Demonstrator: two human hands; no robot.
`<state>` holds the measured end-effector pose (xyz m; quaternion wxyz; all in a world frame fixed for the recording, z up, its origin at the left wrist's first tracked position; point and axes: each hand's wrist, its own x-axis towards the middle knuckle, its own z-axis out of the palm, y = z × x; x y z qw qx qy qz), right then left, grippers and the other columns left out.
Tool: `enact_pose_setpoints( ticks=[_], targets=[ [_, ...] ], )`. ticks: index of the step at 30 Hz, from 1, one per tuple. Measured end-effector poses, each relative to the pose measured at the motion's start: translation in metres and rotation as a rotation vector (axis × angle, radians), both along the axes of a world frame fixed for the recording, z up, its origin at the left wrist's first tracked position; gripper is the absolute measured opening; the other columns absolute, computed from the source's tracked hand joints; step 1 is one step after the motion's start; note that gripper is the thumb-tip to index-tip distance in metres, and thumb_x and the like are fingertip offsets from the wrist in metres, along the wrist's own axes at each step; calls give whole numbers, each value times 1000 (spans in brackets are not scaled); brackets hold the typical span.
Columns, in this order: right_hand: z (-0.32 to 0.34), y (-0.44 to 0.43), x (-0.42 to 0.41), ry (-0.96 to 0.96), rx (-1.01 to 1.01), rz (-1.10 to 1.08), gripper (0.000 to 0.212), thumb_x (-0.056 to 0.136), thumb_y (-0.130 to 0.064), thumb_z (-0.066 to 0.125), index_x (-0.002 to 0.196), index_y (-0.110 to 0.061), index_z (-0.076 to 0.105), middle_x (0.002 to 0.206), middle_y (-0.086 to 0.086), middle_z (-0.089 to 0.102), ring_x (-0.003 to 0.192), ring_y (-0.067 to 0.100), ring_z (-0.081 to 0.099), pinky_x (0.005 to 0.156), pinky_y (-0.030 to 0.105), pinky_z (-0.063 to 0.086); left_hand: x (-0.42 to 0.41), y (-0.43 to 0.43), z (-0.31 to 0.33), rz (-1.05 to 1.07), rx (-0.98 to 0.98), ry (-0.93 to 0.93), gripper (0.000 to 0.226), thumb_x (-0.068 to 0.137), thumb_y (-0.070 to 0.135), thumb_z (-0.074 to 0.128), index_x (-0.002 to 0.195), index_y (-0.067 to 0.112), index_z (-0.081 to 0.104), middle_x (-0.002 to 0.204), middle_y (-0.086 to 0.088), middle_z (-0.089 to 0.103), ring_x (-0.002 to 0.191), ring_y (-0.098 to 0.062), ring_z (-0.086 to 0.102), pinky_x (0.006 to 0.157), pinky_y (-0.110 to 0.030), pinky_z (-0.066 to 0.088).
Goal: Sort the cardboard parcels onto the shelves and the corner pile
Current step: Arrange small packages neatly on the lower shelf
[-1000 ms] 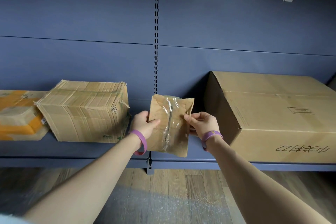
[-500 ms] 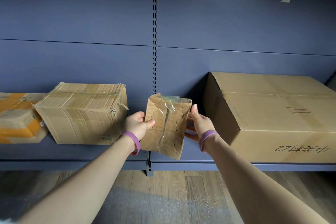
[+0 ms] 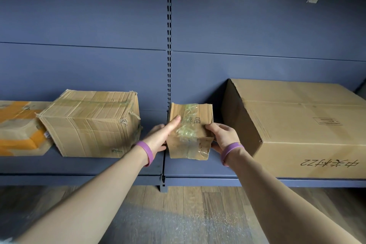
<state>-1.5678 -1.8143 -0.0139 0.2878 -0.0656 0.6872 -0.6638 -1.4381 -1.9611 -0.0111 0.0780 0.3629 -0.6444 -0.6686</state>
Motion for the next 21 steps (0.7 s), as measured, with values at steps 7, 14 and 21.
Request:
enact_pose_setpoints(
  ticks=[7, 14, 21],
  targets=[
    [-3, 0, 1, -4, -44, 135, 20, 85, -6, 71, 103, -3, 64, 95, 15, 70, 79, 21, 65, 78, 36, 55, -5, -2, -6, 145, -221, 11, 43, 90, 49, 66, 114, 14, 64, 107, -1, 69, 103, -21, 63, 96, -38, 51],
    [-6, -7, -2, -114, -125, 67, 97, 53, -80, 73, 122, -11, 64, 110, 4, 73, 100, 20, 69, 87, 37, 54, 3, -12, -9, 26, -261, 20, 34, 84, 20, 78, 113, 19, 61, 113, -1, 70, 106, -22, 66, 97, -46, 53],
    [-4, -2, -3, -62, -23, 12, 38, 90, -24, 69, 124, -10, 63, 103, 8, 71, 91, 20, 67, 79, 33, 54, 4, -1, 1, -94, -289, -47, 81, 59, 58, 85, 123, 19, 55, 119, 7, 65, 110, -13, 60, 100, -36, 47]
  ],
)
